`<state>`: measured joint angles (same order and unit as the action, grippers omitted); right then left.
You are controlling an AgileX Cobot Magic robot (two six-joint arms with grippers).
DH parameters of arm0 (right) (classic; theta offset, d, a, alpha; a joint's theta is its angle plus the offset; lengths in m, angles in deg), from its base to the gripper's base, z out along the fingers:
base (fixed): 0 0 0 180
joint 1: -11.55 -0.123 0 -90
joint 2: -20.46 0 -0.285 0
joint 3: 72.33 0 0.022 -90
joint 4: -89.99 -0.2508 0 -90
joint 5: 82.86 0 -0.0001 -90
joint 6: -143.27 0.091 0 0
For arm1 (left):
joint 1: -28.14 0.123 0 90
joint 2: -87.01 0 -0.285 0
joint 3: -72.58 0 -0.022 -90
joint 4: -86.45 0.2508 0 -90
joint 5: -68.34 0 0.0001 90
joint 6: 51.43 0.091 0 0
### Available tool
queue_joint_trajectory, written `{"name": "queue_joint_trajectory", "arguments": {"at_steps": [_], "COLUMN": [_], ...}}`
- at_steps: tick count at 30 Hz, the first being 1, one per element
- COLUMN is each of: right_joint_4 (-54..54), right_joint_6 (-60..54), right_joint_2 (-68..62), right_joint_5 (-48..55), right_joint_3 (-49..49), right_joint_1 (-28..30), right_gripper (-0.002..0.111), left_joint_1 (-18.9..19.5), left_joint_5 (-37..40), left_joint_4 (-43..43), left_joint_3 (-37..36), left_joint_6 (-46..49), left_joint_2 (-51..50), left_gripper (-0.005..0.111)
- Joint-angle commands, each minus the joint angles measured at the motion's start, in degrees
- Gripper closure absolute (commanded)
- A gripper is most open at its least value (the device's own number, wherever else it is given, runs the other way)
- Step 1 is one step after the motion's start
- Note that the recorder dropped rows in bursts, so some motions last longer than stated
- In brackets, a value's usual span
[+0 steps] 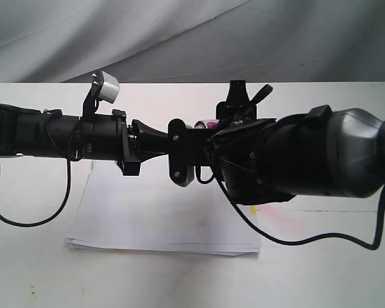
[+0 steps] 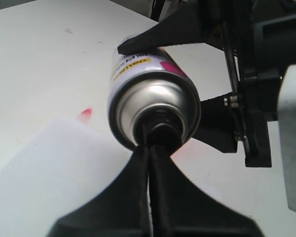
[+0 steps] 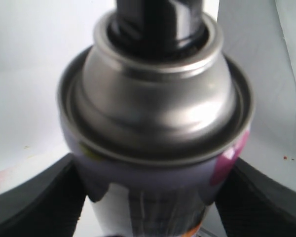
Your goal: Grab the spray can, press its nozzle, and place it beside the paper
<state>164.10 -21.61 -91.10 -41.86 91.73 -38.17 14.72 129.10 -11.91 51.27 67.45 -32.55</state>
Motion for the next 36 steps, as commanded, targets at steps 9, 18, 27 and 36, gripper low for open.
{"name": "queue_joint_trajectory", "arguments": {"at_steps": [9,18,27,36], "right_joint_4": [2.07,2.07,1.67,-0.83], "right_joint_6": [-0.39,-0.39,-0.39,-0.39], "right_joint_2": [0.54,0.54,0.54,0.54], "right_joint_5": [-4.88,-4.99,-2.74,-2.59], "right_joint_3": [0.85,0.85,0.85,0.85], "right_joint_1": [-0.47,-0.47,-0.47,-0.47], "right_gripper": [0.108,0.108,0.108,0.108], "left_joint_1": [-0.89,-0.89,0.17,7.29], "left_joint_5": [-1.32,-1.2,-7.33,-3.81], "left_joint_4": [-1.59,-1.59,-1.59,-1.59], "left_joint_3": [0.38,0.38,-6.74,-14.66], "left_joint_6": [-1.45,-2.03,1.08,1.08], "left_joint_2": [0.17,0.17,6.01,16.6], "left_gripper": [0.107,0.107,0.107,0.107]}}
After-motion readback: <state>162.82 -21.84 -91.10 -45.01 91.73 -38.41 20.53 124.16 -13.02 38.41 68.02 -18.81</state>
